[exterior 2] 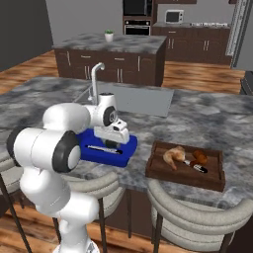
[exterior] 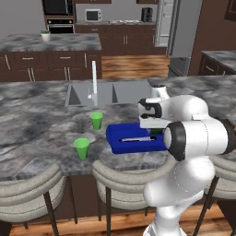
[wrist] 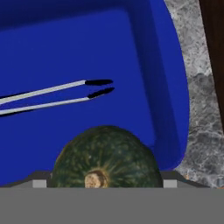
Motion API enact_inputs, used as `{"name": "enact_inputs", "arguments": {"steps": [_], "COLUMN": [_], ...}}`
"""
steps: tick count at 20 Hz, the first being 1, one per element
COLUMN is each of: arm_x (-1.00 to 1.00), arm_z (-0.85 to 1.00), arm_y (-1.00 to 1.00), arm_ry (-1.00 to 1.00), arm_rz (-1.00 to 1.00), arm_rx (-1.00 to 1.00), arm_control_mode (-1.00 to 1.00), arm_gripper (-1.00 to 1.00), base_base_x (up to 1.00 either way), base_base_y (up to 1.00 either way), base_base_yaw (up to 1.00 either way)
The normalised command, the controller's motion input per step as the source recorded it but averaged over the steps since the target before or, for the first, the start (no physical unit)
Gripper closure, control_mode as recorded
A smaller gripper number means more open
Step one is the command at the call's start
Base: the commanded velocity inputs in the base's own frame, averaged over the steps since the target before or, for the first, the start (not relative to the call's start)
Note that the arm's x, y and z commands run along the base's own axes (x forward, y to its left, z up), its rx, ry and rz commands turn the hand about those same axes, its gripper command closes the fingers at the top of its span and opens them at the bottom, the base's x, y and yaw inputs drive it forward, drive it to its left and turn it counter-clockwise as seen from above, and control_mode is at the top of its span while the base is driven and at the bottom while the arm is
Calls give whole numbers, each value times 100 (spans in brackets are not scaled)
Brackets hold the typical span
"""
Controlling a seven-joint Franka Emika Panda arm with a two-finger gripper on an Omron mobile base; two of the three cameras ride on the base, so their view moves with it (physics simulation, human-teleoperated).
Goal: Gather the broccoli and squash from the fridge and place them on a tray on the dining counter. Then gather the chicken drumsticks from the fridge and place them on the other tray.
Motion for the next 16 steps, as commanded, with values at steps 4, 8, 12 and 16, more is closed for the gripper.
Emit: {"name": "enact_inputs", "arguments": {"steps": [4, 8, 12, 16], "arm_x": [71, 49, 49, 30], "arm_z": [-64, -47, -48, -61], "arm_y": [0, 0, -1, 0], "arm_ry": [11, 10, 8, 3], "arm_rz": [0, 0, 0, 0], "arm_rx": [-3, 0, 0, 0], "arm_control_mode": [-100, -100, -100, -100], "arm_gripper": [100, 100, 100, 100], "base_base_x": [0, 0, 0, 0], "base_base_y": [0, 0, 0, 0], "base_base_yaw": [0, 0, 0, 0]}}
